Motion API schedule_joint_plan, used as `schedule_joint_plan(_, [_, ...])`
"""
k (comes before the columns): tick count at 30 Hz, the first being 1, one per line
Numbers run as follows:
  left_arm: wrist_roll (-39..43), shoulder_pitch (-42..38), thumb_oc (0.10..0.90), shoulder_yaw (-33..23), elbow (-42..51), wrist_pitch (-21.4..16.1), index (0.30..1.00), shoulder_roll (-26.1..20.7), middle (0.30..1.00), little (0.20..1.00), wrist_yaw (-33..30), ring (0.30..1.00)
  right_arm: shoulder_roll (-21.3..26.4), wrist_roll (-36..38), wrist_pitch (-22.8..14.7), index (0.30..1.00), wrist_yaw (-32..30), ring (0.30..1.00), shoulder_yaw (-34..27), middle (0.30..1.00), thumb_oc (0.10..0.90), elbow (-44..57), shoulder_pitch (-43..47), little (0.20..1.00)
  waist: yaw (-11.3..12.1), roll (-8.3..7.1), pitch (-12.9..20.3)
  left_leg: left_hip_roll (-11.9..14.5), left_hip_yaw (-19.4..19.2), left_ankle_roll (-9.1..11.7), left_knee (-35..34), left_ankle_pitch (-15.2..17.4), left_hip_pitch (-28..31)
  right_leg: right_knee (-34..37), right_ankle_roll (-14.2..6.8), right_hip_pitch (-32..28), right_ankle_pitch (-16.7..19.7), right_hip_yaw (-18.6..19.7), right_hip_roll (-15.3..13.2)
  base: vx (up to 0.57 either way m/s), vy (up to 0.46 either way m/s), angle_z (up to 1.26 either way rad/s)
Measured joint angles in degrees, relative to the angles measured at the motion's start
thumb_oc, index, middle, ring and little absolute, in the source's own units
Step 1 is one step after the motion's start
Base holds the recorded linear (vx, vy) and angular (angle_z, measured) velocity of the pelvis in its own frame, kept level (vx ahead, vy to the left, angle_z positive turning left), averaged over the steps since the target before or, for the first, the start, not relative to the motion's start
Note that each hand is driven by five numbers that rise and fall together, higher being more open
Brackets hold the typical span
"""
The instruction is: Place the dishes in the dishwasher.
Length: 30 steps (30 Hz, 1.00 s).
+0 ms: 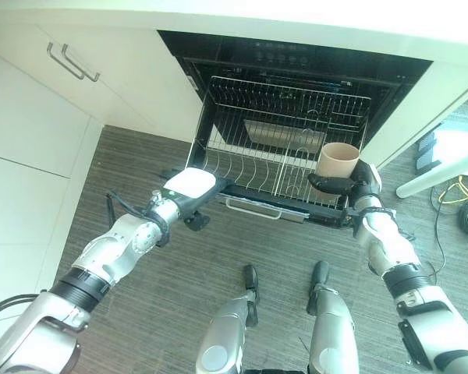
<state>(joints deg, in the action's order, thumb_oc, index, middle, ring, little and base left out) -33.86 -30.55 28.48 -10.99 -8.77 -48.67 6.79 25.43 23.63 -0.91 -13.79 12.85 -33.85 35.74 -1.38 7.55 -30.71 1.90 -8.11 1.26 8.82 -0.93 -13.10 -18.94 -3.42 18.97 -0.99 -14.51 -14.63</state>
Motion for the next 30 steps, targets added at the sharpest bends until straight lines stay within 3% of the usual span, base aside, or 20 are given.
schedule_joint_plan(5, [0.0, 0.2, 0.800, -0.2, 0.3, 0.1, 0.900, 0.0, 0.900, 0.900, -0.2, 0.900, -0.3, -3.5, -2.0, 0.900, -3.3, 0.900, 0.5, 0.900, 0.800, 0.6, -0.5, 0.900, 0.0, 0.15, -0.1, -0.1, -0.3, 0.0, -0.3, 0.0, 0.0, 0.0, 0.0, 0.3, 0.0, 0.2, 0.0, 0.00, 0.040, -0.02])
schedule_joint_plan(11, [0.0, 2.9, 0.800, -1.7, 0.3, 0.2, 0.900, 0.0, 0.900, 0.900, -1.4, 0.900, -0.2, -7.8, -7.1, 0.900, -8.0, 0.900, 0.2, 0.900, 0.800, 3.6, -3.3, 0.900, -0.6, 0.31, 0.0, -0.2, -1.4, -0.1, -1.0, -0.2, 0.9, -0.3, -0.1, 0.6, 0.0, 1.4, 0.0, 0.01, 0.055, -0.08])
schedule_joint_plan(15, [0.0, 3.4, 0.800, -1.7, 0.3, 0.3, 0.900, 0.0, 0.900, 0.900, -1.5, 0.900, -0.2, -7.8, -9.4, 0.900, -9.3, 0.900, -0.5, 0.900, 0.800, 5.6, -4.8, 0.900, -1.7, 0.32, 0.0, -0.3, -1.4, -0.1, -1.3, -0.5, 1.0, -0.4, -0.1, 0.8, 0.0, 1.5, -0.1, 0.00, 0.021, -0.01])
schedule_joint_plan(24, [2.0, 4.9, 0.800, -2.3, 0.7, 1.0, 0.900, 0.2, 0.900, 0.900, -2.4, 0.900, -0.7, -4.6, -10.4, 0.900, -9.1, 0.900, -0.8, 0.900, 0.800, 9.0, -7.6, 0.900, -1.7, 0.34, 0.0, -0.3, -2.6, -0.1, -1.7, -0.7, 1.2, -1.2, -0.1, 1.8, 0.0, 2.8, 0.0, 0.00, 0.015, -0.06])
schedule_joint_plan(30, [1.9, 6.7, 0.800, -3.9, 1.3, 1.3, 0.900, 0.8, 0.900, 0.900, -3.0, 0.900, -2.6, -2.6, -14.7, 0.900, -7.8, 0.900, -0.7, 0.900, 0.800, 16.0, -9.7, 0.900, -1.9, 0.34, 0.0, -0.3, -2.7, -0.1, -1.7, -0.8, 1.4, -1.3, -0.1, 1.8, 0.0, 2.9, 0.0, -0.01, 0.000, 0.00])
